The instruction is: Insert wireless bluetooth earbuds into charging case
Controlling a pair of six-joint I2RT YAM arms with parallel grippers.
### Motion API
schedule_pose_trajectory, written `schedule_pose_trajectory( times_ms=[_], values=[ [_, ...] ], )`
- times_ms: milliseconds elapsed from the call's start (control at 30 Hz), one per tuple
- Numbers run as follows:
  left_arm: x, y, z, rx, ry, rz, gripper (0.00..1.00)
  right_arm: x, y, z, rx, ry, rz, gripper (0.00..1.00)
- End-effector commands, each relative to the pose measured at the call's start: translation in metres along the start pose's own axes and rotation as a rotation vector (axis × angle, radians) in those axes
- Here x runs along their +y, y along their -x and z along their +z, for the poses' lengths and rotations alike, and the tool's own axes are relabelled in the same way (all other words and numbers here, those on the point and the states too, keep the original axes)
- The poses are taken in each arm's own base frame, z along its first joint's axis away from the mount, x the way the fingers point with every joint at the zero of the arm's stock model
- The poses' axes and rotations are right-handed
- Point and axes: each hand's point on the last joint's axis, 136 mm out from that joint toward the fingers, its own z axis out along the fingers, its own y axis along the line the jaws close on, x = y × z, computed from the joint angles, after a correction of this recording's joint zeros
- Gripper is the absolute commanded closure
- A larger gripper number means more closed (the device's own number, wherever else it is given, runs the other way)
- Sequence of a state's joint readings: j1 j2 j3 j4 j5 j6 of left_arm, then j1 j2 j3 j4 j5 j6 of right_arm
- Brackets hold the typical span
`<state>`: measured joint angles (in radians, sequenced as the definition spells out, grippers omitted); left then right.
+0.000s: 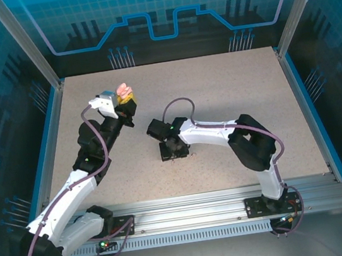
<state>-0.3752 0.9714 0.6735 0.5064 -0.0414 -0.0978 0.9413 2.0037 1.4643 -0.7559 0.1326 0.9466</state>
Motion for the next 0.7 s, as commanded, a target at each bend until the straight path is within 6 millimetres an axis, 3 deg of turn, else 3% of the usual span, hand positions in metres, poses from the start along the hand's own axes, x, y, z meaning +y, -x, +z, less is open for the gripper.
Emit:
schedule_pose_trajectory(
  times_ms=[0,667],
  values=[
    [0.000,0.022,-0.005,-0.071,0.010,0.024,1.00,-0.005,-0.007,0.008,0.024,-0.073,0.019,0.53],
    [-0.001,0.019,-0.008,-0.073,0.001,0.015,1.00,-0.005,-0.009,0.030,0.044,-0.139,0.019,0.62]
  ],
)
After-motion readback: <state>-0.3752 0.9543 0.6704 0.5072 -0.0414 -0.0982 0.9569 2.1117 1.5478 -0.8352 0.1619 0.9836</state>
